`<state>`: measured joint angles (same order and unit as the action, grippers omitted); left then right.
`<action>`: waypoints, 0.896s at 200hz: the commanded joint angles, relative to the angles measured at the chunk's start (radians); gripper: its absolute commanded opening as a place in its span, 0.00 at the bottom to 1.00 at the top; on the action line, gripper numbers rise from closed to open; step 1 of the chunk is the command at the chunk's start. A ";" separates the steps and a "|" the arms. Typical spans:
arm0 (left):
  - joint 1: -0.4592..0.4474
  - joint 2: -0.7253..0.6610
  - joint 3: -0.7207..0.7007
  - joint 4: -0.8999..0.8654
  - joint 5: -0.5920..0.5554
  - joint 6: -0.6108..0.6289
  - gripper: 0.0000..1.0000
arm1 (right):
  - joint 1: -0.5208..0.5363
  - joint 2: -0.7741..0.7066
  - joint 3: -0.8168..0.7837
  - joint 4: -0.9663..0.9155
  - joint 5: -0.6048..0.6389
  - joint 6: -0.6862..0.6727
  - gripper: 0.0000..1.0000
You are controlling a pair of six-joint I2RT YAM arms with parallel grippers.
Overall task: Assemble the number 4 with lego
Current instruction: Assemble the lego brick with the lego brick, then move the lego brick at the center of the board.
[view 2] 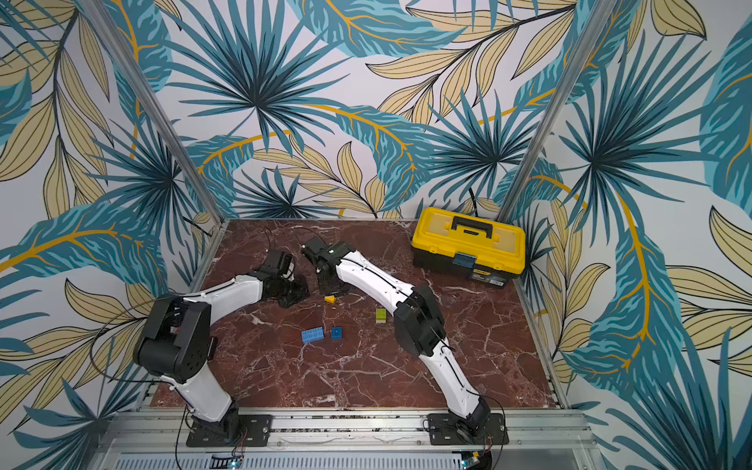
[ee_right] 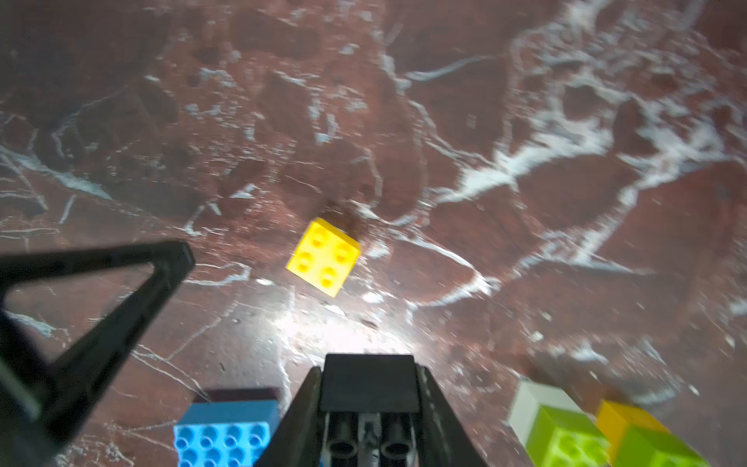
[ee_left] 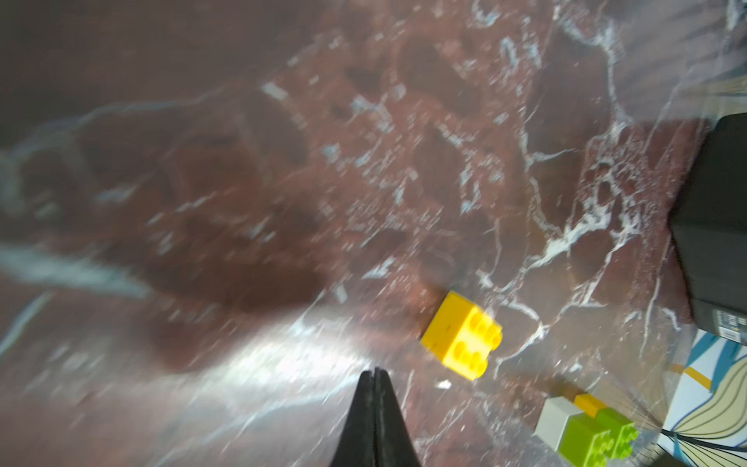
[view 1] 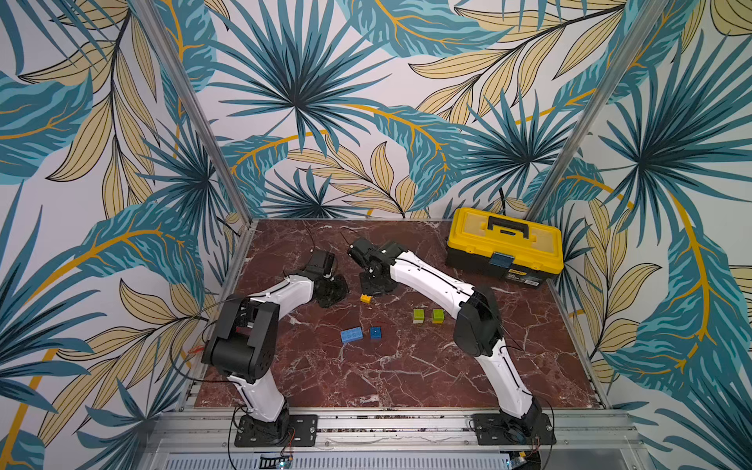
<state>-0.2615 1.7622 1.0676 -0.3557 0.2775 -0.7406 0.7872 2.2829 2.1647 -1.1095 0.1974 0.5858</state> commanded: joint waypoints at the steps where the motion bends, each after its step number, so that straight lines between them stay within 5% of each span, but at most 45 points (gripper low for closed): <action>1: -0.025 0.066 0.058 0.056 0.045 0.003 0.05 | -0.023 -0.080 -0.112 0.026 0.001 0.080 0.27; 92: -0.105 0.145 0.065 0.140 0.065 -0.015 0.04 | -0.025 -0.312 -0.426 0.115 -0.007 0.131 0.27; 179: -0.139 0.194 0.091 0.170 0.063 -0.010 0.05 | -0.025 -0.368 -0.463 0.124 -0.042 0.087 0.27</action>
<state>-0.3912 1.9285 1.1206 -0.1932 0.3458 -0.7521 0.7574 1.9560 1.7126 -0.9882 0.1749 0.6937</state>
